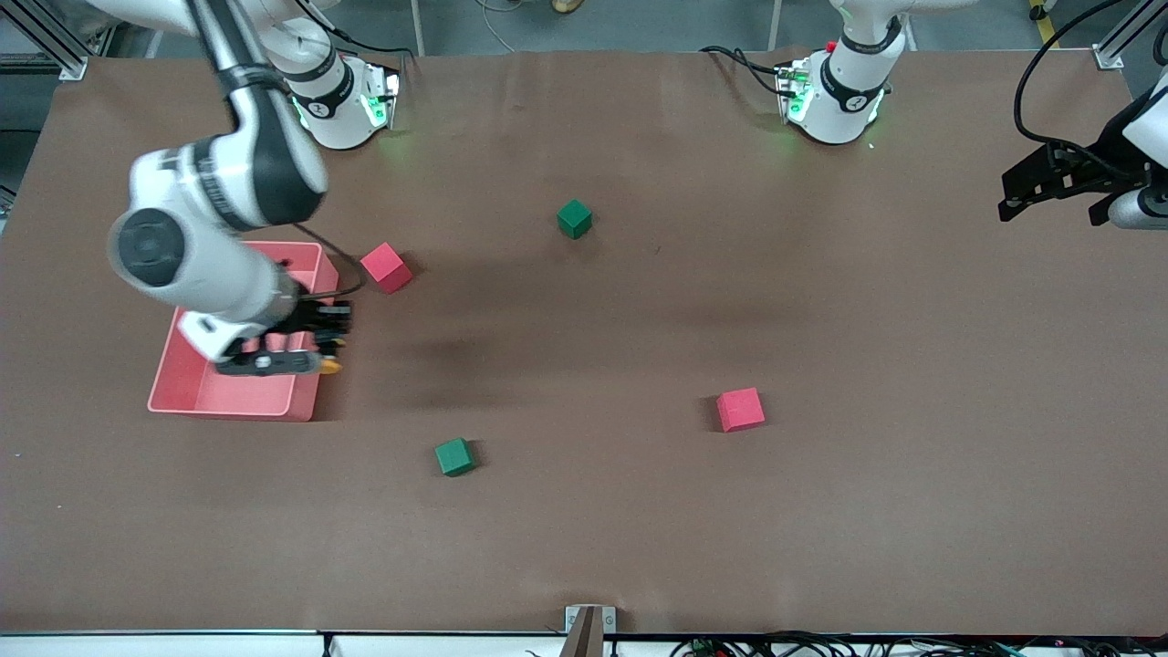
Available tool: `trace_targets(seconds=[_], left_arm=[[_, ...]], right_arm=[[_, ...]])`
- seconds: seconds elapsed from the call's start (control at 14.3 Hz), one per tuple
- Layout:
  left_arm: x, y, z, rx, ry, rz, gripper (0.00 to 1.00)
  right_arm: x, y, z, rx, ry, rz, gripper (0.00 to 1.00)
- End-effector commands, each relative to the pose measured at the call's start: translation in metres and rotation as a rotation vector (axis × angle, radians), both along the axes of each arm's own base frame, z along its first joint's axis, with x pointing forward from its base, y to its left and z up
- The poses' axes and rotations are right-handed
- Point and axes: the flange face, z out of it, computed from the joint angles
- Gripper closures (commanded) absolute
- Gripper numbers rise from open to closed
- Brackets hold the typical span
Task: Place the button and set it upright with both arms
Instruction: 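Lift the button and carry it with the right gripper to mid-table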
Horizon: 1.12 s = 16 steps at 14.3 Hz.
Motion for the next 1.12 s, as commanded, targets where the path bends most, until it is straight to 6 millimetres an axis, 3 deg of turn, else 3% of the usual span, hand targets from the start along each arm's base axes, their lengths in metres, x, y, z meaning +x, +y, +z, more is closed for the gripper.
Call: trace_targets(seconds=[0.0,0.28,0.56,0.77,1.05], left_arm=[[-0.004,0.000,0.003,0.006,-0.017,0.010,0.00],[-0.002,-0.001,0.001,0.004,-0.015,0.008,0.00],[-0.003,-0.001,0.002,0.004,-0.017,0.008,0.00],[-0.003,-0.001,0.002,0.004,-0.017,0.010,0.00],[-0.003,-0.003,0.002,0.001,-0.016,0.011,0.00]], right_arm=[[0.002,0.107,-0.029,-0.015,0.003,0.015,0.96],[-0.011,0.220,-0.086,0.009,-0.001,-0.006,0.96],[-0.035,0.288,-0.140,0.084,-0.123,-0.015,0.96],[-0.054,0.308,-0.159,0.089,-0.110,0.010,0.96],[-0.075,0.322,-0.200,0.081,-0.045,-0.037,0.96]])
